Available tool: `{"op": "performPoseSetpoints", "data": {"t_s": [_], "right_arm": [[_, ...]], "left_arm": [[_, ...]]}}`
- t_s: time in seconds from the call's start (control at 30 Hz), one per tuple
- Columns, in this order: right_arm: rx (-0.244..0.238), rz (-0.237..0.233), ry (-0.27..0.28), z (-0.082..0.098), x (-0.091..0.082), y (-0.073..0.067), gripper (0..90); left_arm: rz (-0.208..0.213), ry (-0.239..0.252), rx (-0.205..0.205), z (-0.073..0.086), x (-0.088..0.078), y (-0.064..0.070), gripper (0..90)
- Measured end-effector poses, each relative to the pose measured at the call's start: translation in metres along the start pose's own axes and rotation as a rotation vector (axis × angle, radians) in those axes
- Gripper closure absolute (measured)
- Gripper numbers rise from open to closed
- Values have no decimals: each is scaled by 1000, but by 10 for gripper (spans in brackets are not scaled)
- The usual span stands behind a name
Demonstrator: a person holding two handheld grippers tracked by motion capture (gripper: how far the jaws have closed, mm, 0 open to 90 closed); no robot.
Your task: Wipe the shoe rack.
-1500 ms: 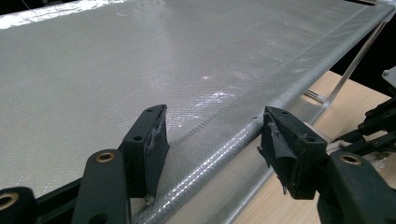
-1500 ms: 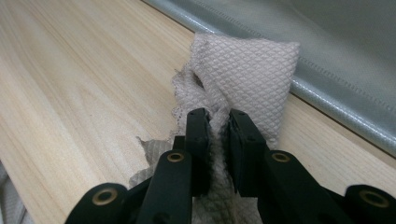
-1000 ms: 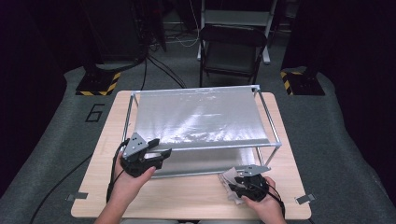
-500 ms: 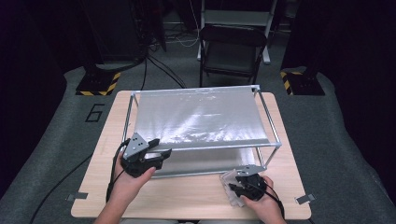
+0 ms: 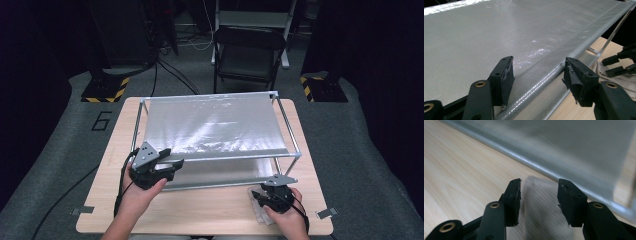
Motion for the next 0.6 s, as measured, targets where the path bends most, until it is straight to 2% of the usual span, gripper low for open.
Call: {"op": "performPoseSetpoints", "data": {"t_s": [0.1,0.13,0.17,0.2,0.23,0.3,0.33,0.37,0.4,0.47,0.53,0.57,0.6], "right_arm": [[-1,-14,-12,-7,8,-5,538],[-32,-10,-9,-11,13,-6,546],[-52,-13,-36,-14,17,-8,549],[-24,-10,-18,-19,24,-12,553],[-53,-16,-28,-23,28,-13,555],[-42,-19,-43,-28,36,-17,555],[-70,-15,-36,-32,41,-16,555],[-77,-5,-40,-34,44,-15,555],[-50,-24,-53,-35,48,-18,554],[-90,5,-58,-38,55,-14,551],[-108,22,-99,-38,61,-15,551],[-108,22,-99,-38,61,-15,551],[-79,23,-114,-35,63,-18,552]], "left_arm": [[-6,7,1,0,1,1,409],[-6,7,2,0,1,1,409],[-6,8,-1,0,0,2,409],[-1,4,8,0,0,2,409],[5,1,16,0,-1,2,408],[25,-3,27,0,-3,3,407],[40,-3,23,0,-5,2,401],[53,-12,19,0,-7,2,397],[58,-10,26,0,-8,1,394],[55,-17,42,1,-11,-1,394],[53,-7,27,2,-13,-2,401],[53,-7,27,2,-13,-2,402],[54,-10,25,3,-14,-2,402]]}}
Point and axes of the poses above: each handheld gripper's, and its own axes: x roughly forward along the jaws, z roughly out of its underside, y roughly to its right, the point moved 9 cm from there along x, roughly forward along the jaws, and after that the axes turned 10 degrees about -z, right-handed, at the moved point
